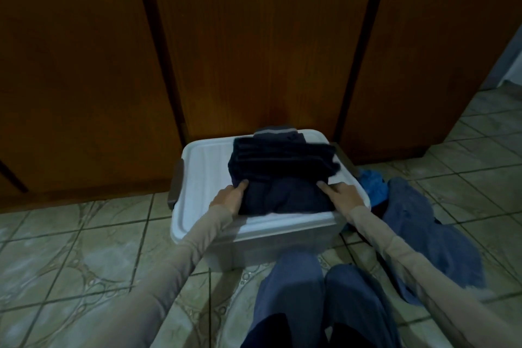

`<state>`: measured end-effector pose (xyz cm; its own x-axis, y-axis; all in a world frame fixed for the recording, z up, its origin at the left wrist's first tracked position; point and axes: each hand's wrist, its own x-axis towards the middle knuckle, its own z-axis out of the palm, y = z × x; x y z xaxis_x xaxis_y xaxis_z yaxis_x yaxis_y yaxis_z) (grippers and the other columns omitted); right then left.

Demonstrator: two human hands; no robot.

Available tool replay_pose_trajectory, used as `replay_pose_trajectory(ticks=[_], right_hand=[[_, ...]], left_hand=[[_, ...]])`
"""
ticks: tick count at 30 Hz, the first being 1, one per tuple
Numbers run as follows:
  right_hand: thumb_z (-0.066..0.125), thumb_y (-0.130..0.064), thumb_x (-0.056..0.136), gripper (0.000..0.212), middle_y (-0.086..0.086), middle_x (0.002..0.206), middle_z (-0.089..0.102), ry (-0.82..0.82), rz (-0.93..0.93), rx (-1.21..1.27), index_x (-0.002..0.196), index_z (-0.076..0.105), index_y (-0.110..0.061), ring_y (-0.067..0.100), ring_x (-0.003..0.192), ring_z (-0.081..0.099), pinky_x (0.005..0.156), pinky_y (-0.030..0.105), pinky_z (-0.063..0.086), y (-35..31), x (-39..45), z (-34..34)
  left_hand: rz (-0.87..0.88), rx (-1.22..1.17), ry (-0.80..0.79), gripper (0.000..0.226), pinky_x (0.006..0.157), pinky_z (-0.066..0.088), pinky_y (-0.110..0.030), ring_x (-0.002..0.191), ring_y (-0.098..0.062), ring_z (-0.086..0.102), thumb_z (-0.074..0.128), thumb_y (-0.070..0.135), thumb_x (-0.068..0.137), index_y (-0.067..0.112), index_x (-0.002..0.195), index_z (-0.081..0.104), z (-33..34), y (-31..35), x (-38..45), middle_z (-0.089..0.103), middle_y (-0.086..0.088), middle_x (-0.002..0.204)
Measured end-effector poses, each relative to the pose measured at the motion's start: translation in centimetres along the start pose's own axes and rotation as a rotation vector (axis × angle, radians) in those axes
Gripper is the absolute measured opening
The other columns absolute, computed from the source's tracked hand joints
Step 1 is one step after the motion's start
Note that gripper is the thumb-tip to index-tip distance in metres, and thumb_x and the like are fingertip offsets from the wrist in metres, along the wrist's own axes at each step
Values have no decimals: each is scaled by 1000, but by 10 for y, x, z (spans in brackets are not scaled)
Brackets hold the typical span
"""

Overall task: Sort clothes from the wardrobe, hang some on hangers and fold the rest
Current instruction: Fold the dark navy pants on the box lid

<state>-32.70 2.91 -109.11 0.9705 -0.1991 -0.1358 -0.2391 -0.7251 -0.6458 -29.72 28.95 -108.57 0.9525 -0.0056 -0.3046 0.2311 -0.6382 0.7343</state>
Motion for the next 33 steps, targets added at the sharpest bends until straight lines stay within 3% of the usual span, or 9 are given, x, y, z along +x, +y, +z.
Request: replay_pose_trajectory(ticks=[3,6,9,12,16,19,23,28,33], right_hand=[[39,-51,95,51,11,86,61,-9,39,-98,78,63,-9,28,85,57,71,32,35,-8,-1,-1],[42,-62,89,37,1,92,62,23,27,-278,88,56,-27,23,101,57,90,37,31,-9,-3,-2],[46,-70,81,39,-6,79,60,87,19,-271,77,44,-31,21,93,58,94,41,28,-17,-6,-2],[53,-65,80,38,-8,80,58,201,-33,-292,89,48,-28,17,88,56,89,37,28,-26,-8,-1],[47,-35,95,27,5,93,67,355,-111,-345,113,48,-15,29,93,61,87,36,32,-27,-5,10],[42,-27,99,26,18,96,66,303,-10,-115,108,55,-6,34,94,60,78,36,40,-18,2,0],[52,-30,95,23,8,79,62,107,74,140,81,55,-12,28,83,59,71,33,42,-5,10,-13],[71,-37,80,36,0,67,53,221,67,243,87,47,-10,16,68,52,69,31,43,-2,-6,-8],[76,-20,77,32,2,65,47,304,-34,190,80,48,-7,10,57,42,53,6,36,-5,-23,7]], left_hand=[[-60,-76,40,52,97,42,-36,113,-34,53,42,46,96,4,125,52,3,9,6,55,-17,129],[78,-139,120,40,90,44,-34,108,-34,55,52,34,94,5,121,52,10,8,2,59,-17,122],[164,-215,175,40,81,42,-30,103,-32,57,56,37,91,7,116,54,12,9,-6,62,-15,115],[192,-173,170,48,84,44,-29,107,-32,57,65,42,84,12,122,56,14,13,-14,63,-9,117],[157,-27,222,57,86,45,-33,108,-34,56,72,36,79,7,122,49,21,12,-18,60,-13,120],[151,-86,201,50,82,43,-31,108,-34,55,69,28,83,2,121,47,17,9,-11,58,-17,121],[79,-311,199,55,80,44,-30,106,-31,56,71,28,82,4,122,43,10,9,-4,59,-15,117],[138,93,563,41,83,40,-40,105,-28,49,62,44,84,14,108,50,17,2,-28,53,-9,105],[95,246,444,55,87,39,-40,114,-30,43,49,53,89,19,132,42,32,4,-46,46,-13,122]])
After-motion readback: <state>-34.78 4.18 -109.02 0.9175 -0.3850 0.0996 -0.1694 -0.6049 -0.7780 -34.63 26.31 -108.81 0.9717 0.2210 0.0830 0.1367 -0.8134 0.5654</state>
